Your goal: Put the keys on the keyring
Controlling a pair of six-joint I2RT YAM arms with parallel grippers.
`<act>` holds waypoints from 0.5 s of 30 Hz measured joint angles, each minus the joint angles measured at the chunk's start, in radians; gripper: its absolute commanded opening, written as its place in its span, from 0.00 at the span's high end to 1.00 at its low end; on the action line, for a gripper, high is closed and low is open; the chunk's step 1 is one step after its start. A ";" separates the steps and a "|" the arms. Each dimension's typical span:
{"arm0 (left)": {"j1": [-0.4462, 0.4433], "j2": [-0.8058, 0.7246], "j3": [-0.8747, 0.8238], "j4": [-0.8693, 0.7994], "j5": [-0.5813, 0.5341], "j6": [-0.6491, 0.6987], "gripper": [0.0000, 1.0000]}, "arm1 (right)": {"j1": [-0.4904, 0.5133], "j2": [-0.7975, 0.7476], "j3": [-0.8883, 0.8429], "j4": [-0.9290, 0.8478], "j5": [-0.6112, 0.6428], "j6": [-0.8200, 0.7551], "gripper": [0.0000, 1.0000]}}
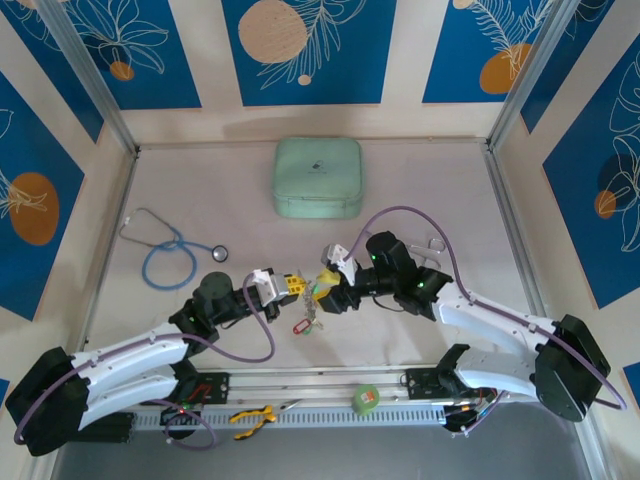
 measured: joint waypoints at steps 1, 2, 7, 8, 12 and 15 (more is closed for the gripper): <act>0.000 0.000 0.000 0.000 0.000 0.000 1.00 | 0.000 0.003 0.000 0.006 0.000 0.000 0.45; 0.000 0.000 0.000 0.000 0.000 0.000 1.00 | 0.000 0.006 0.000 0.013 0.000 0.001 0.46; 0.000 -0.006 -0.001 0.000 0.000 0.000 1.00 | 0.000 0.019 0.000 0.042 -0.004 -0.011 0.51; 0.000 -0.006 -0.002 -0.001 0.000 0.000 1.00 | 0.000 0.022 0.000 0.044 -0.008 -0.017 0.53; 0.000 -0.008 -0.002 -0.003 0.000 0.000 1.00 | -0.005 0.026 0.000 0.047 -0.032 -0.043 0.64; 0.000 -0.016 -0.002 -0.006 0.000 0.000 1.00 | -0.014 0.026 0.000 0.046 -0.054 -0.059 0.71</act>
